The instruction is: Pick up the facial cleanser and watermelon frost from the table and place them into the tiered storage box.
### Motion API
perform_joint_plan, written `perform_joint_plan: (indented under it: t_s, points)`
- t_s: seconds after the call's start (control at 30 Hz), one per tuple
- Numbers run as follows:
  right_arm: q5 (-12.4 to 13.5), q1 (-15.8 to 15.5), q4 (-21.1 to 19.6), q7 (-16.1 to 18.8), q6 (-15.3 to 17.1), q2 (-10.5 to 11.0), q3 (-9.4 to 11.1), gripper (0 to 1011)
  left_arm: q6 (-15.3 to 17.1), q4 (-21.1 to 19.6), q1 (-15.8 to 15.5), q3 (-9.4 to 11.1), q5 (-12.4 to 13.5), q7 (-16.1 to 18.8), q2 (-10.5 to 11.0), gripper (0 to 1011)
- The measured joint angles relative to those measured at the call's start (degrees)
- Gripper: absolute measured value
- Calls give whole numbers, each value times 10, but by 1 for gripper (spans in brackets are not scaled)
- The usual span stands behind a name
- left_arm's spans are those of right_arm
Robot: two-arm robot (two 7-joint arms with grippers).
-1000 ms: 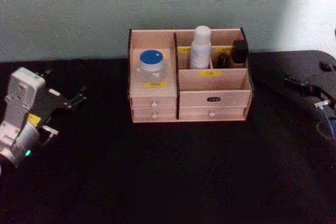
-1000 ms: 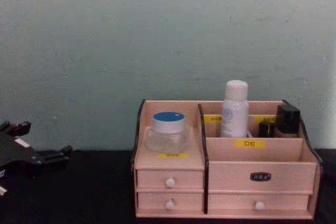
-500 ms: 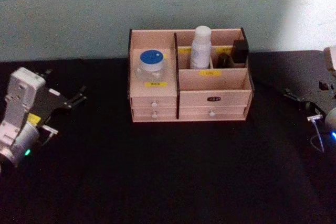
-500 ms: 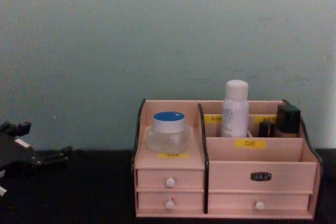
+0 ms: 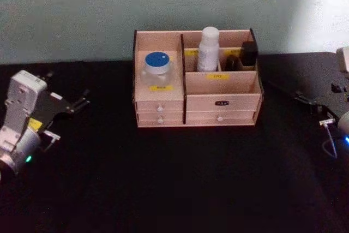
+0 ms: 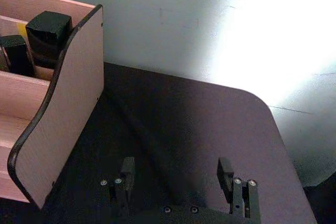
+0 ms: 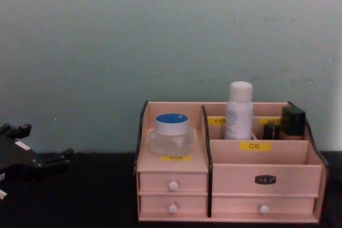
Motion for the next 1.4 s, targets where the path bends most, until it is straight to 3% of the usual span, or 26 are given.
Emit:
perform_joint_plan:
  t_s: [1.4]
  points:
    - [1, -1, -2, 0, 0, 1, 0, 1002, 0, 0, 0, 0, 0, 0, 0, 1001]
